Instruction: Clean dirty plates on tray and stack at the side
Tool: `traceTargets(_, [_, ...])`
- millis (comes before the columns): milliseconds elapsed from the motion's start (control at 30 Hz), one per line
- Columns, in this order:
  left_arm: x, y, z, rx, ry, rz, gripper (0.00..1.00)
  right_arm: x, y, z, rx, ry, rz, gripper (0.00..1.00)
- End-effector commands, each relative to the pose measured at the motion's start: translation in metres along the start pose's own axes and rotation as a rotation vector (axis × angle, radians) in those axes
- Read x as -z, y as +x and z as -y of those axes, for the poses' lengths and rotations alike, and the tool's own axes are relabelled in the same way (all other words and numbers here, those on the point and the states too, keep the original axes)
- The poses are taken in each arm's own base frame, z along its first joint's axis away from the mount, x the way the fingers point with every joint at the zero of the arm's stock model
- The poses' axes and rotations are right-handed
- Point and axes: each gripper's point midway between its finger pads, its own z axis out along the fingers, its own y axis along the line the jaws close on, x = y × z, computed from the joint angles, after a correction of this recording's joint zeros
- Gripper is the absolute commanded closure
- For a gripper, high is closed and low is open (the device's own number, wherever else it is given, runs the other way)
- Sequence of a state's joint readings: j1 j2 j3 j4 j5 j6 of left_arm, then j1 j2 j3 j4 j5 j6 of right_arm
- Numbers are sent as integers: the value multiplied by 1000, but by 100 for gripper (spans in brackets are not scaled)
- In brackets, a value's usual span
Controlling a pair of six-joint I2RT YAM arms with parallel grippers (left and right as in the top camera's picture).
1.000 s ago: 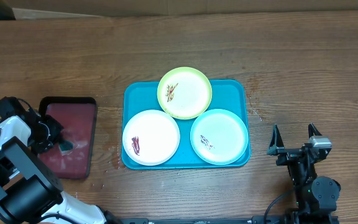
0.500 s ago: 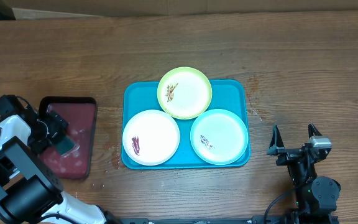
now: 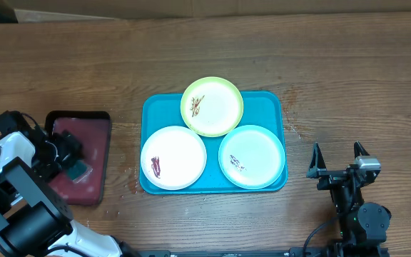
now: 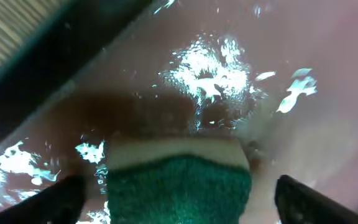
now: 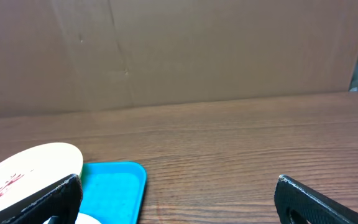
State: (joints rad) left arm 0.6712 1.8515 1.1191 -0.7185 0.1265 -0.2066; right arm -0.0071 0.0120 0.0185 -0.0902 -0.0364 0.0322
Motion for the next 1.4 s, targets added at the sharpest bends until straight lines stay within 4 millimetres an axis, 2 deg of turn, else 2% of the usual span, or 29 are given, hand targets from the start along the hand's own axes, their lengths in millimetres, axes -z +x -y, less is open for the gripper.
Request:
traceTargets(0, [-11,29,-8,20,-21,-114,0,0,1,3,3,14,6,0])
traceTargets(100, [-10,40,-10,26,-29,-160,0,0,1,3,3,14,6,0])
traceTargets(233, [-8,48,-11,31,-36,-194,67,0,1,3,3,14,6,0])
traceTargets(300, [-8,49,-11,31,-37,-198,92,0,1,3,3,14,6,0])
traceTargets(333, [-8,50,-11,32,-38,-200,96,0,1,3,3,14,6,0])
traceTargets(467, [-8,51,-12,33,-39,-205,95,0,1,3,3,14,6,0])
traceTargets(500, [-7,51,-12,33,-39,-206,80,0,1,3,3,14,6,0])
traceTargets(533, [-7,52,-12,33,-39,-209,45,0,1,3,3,14,6,0])
traceTargets(567, [-7,53,-12,34,-40,-214,1,0,1,3,3,14,6,0])
traceTargets(667, [-6,57,-13,36,-43,-232,0,0,1,3,3,14,6,0])
traceTargets(767, [-5,62,-13,39,-47,-249,0,0,1,3,3,14,6,0])
traceTargets(800, [-5,63,-14,40,-49,-256,7,0,1,3,3,14,6,0])
traceTargets(967, [-5,63,-14,40,-49,-254,74,0,1,3,3,14,6,0])
traceTargets(1033, [-5,62,-14,39,-48,-251,94,0,1,3,3,14,6,0])
traceTargets(1200, [-6,57,-13,44,-45,-230,94,0,1,3,3,14,6,0])
traceTargets(1233, [-7,54,-12,42,-43,-219,75,0,1,3,3,14,6,0])
traceTargets(1267, [-7,52,-12,40,-40,-207,42,0,1,3,3,14,6,0])
traceTargets(1300, [-8,48,-12,38,-39,-194,0,0,1,3,3,14,6,0])
traceTargets(1367, [-10,40,-11,33,-39,-160,0,0,1,3,3,14,6,0])
